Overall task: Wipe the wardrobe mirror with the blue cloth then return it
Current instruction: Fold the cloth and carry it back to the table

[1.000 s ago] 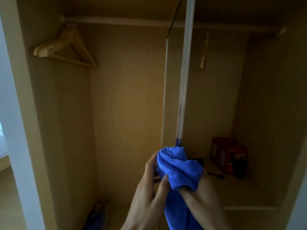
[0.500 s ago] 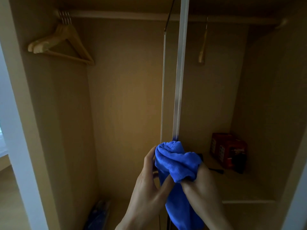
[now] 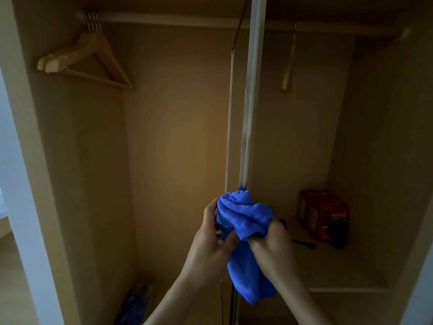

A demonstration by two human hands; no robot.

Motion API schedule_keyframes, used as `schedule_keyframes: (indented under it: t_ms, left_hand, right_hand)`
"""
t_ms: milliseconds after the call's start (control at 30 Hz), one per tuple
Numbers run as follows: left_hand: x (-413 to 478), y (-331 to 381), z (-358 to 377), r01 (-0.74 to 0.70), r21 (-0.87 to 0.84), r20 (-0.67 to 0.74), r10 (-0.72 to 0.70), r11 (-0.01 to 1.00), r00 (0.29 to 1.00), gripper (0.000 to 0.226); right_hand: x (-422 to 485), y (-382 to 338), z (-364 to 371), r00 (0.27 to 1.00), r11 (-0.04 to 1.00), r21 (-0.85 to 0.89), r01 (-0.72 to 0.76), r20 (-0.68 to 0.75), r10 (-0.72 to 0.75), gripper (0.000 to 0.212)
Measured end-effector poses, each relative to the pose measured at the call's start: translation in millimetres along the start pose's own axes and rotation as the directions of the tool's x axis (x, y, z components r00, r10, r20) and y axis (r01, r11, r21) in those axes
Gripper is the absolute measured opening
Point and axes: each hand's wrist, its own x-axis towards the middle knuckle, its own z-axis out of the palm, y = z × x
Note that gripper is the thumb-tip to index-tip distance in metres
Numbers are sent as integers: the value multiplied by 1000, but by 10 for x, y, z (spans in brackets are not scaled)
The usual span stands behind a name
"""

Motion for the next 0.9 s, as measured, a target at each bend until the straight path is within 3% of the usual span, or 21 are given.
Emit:
schedule_keyframes:
  t_ms: [200, 367, 500, 700, 900]
  left_hand:
    - [196, -91, 17, 19, 0, 0, -19, 1000, 1000, 64]
    - [374, -154, 17, 42, 14, 9, -43, 999, 999, 64]
    - [500, -214, 42, 59, 21, -6, -59, 998, 998, 63]
    - [653, -292, 47, 71, 21, -9, -71, 997, 997, 61]
    - [796, -358, 46, 68, 33, -3, -68, 997, 998, 56]
  right_hand:
    - [229, 66, 32, 999, 998, -53, -35, -40, 33, 24]
    - [375, 105, 37, 999, 997, -74, 26, -42, -29, 17]
    - [552, 166, 71, 999, 998, -44, -38, -11, 38, 25]
    - [729, 302, 104, 1000, 993, -121, 11, -18, -14, 26]
    - [831, 326, 170, 998, 997, -60, -53, -30, 52, 25]
